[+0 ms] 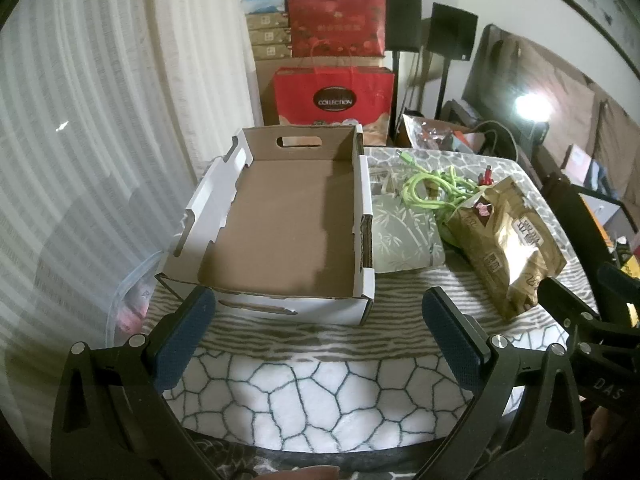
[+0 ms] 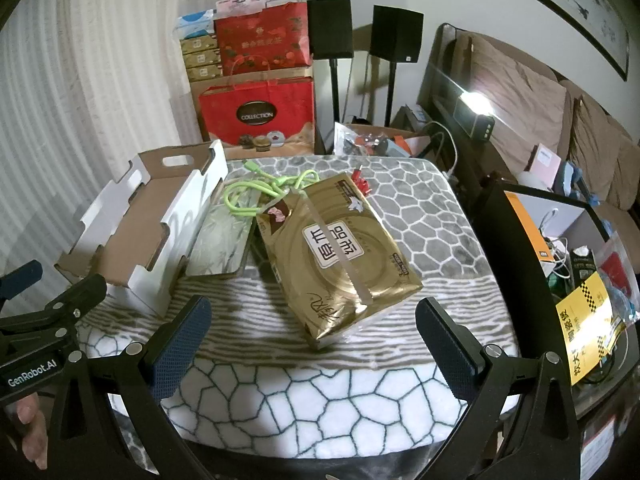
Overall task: Organize objects
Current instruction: 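Move both tools toward the cardboard tray box and gold bag, then grip the cardboard box wall with the left tool while the right tool approaches the gold bag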
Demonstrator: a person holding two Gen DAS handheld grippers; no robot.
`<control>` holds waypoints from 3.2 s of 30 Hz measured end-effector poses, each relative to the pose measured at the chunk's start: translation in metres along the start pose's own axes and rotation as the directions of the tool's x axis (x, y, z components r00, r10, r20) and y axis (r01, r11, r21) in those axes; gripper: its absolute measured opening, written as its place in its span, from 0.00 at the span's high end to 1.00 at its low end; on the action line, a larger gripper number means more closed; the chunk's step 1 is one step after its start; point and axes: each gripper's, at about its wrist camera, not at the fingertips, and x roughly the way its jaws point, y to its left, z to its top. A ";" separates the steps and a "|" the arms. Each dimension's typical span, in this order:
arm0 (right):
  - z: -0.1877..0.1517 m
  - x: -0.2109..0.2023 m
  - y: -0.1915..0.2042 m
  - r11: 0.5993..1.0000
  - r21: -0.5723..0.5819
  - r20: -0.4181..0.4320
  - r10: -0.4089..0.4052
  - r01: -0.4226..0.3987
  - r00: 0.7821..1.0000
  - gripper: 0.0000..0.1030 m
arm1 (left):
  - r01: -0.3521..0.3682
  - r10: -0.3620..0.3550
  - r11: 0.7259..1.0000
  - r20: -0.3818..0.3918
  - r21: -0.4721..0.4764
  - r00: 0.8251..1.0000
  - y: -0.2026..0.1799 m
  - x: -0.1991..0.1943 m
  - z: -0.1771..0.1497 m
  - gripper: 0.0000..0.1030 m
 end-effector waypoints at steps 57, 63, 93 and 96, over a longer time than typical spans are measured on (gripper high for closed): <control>0.007 0.002 -0.001 1.000 -0.001 -0.001 -0.007 0.007 1.000 0.00 | -0.040 0.040 0.999 0.023 0.018 0.999 0.021 0.012 0.021 0.00; 0.010 0.006 -0.008 1.000 0.005 -0.009 -0.007 0.007 1.000 0.00 | -0.069 0.069 0.998 0.041 0.002 0.997 0.052 0.024 0.042 0.00; 0.028 0.032 -0.053 0.998 0.059 -0.056 0.018 -0.014 0.998 0.00 | 0.020 -0.014 1.000 -0.296 0.017 0.955 0.130 0.161 0.049 0.74; 0.028 0.034 -0.057 0.998 0.057 -0.065 0.028 -0.024 0.997 0.00 | 0.008 -0.001 1.000 -0.295 0.023 0.956 0.132 0.162 0.045 0.88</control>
